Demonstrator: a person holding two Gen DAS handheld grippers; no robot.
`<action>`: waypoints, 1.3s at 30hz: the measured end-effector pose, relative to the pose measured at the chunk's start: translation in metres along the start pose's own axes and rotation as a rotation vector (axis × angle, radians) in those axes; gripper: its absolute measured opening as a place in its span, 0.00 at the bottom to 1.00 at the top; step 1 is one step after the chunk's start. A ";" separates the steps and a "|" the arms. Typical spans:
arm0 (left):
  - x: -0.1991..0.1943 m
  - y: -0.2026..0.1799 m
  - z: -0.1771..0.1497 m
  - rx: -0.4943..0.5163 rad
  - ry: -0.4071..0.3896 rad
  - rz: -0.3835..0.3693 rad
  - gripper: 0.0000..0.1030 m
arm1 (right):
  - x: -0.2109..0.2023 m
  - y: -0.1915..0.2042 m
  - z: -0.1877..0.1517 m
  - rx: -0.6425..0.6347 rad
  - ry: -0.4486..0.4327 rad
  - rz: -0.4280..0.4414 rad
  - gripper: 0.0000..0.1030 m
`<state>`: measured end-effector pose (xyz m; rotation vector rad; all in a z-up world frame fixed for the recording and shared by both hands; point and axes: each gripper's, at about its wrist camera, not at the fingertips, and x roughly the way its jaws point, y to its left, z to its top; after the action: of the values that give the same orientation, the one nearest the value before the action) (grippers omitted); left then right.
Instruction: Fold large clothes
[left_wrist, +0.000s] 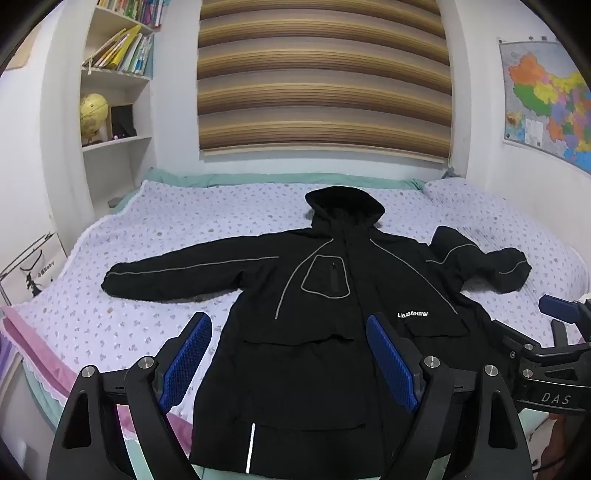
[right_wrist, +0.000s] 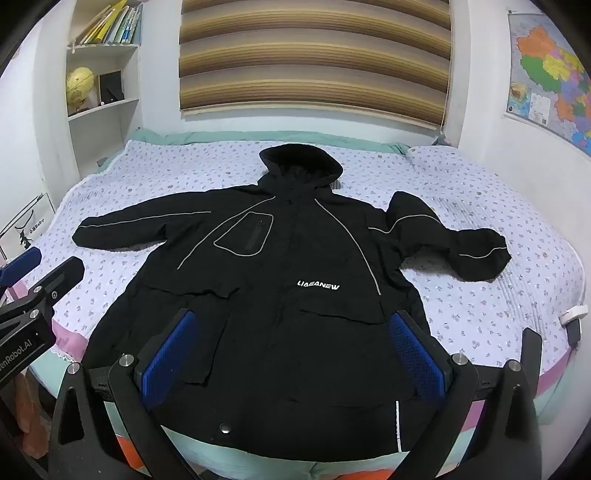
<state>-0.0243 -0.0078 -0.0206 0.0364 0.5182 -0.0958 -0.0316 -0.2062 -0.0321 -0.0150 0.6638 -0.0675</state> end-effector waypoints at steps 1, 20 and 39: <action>0.000 0.000 0.000 0.001 0.001 0.000 0.84 | 0.000 0.000 -0.002 0.000 -0.003 -0.001 1.00; 0.006 0.003 -0.004 -0.004 0.019 -0.004 0.84 | 0.005 0.001 -0.003 0.007 0.011 0.006 1.00; 0.052 0.023 -0.020 -0.049 0.088 -0.007 0.84 | 0.042 0.012 0.008 0.051 0.012 0.019 1.00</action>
<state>0.0134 0.0122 -0.0640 -0.0089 0.6083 -0.0888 0.0075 -0.1968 -0.0522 0.0409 0.6742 -0.0661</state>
